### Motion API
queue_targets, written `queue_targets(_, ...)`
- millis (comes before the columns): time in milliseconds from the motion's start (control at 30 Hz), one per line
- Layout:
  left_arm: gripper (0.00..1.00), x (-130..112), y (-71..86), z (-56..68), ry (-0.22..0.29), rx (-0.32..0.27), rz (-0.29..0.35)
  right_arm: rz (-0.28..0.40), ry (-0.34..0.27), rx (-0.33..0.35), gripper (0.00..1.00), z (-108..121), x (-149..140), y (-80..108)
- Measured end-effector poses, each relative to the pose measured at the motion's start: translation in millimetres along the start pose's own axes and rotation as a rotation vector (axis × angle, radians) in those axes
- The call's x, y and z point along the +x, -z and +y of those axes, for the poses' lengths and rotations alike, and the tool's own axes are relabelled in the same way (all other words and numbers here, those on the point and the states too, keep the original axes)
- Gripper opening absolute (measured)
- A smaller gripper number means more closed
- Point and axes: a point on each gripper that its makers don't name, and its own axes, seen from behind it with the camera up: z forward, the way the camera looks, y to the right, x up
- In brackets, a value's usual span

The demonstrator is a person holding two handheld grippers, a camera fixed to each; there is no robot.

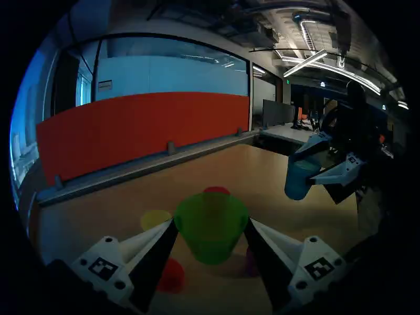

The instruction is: Pour water

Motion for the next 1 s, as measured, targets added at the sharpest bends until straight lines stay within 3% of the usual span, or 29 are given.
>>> queue_targets(400, 0.88, 16, 29.1, 5.2, 0.008, 0.002, 0.078, 0.053, -0.009, 0.017, 0.93, -16, 22, -4.4)
queue_targets(1000, 0.88, 27, 52.6, 12.0, 0.013, -0.010, 0.140, 0.103, -0.008, 0.032, 0.93, -26, 41, -11.5)
